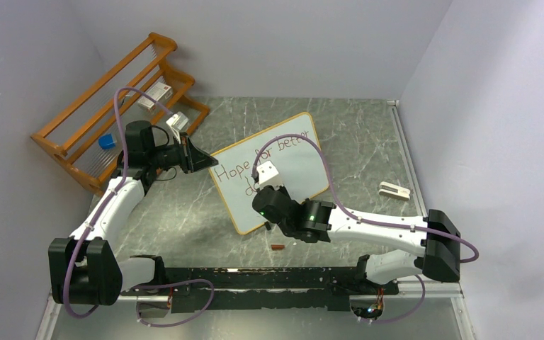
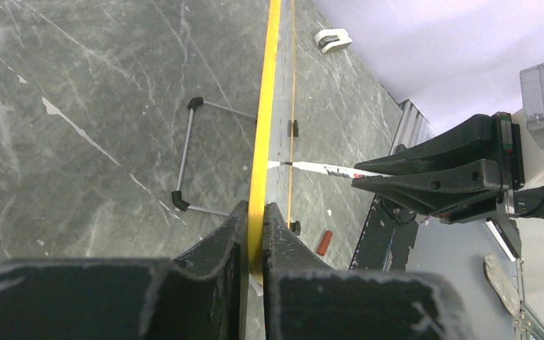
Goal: Write a sentence on the whiteboard
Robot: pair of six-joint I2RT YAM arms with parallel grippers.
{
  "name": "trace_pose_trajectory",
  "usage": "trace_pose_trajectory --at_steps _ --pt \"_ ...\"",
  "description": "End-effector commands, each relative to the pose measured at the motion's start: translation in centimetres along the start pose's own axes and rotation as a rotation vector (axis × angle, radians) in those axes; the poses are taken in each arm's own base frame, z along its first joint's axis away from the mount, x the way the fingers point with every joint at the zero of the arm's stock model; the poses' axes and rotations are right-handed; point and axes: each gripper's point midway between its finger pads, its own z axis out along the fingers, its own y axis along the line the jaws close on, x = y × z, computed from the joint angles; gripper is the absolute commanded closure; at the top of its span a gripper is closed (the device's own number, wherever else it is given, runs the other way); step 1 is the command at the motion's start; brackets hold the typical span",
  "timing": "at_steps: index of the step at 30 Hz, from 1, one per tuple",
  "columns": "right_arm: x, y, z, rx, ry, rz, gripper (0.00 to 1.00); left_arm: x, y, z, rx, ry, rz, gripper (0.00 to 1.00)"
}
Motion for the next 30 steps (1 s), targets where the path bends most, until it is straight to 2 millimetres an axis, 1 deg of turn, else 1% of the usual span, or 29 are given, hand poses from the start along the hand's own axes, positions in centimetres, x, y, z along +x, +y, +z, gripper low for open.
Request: trace_pose_trajectory --at_steps 1,14,20,24,27,30 --pt "1.2 -0.7 0.1 0.020 0.030 0.002 1.00 3.3 2.3 0.5 -0.087 0.082 -0.063 0.95" --pt "1.0 -1.5 0.0 0.060 0.017 0.002 1.00 3.3 2.3 0.5 -0.087 0.082 -0.062 0.95" --pt "0.2 -1.7 -0.2 0.064 -0.010 0.016 1.00 3.3 2.4 0.5 -0.088 0.081 -0.061 0.95" --pt "-0.8 -1.2 -0.7 0.018 -0.042 0.042 1.00 3.4 2.4 0.5 -0.088 0.083 -0.063 0.95" --pt "-1.6 -1.4 -1.0 0.012 -0.065 0.055 1.00 3.3 2.3 0.5 -0.088 0.081 -0.061 0.95" --pt "-1.9 -1.5 -0.8 0.020 -0.071 0.054 1.00 3.3 2.3 0.5 -0.088 0.082 -0.061 0.95"
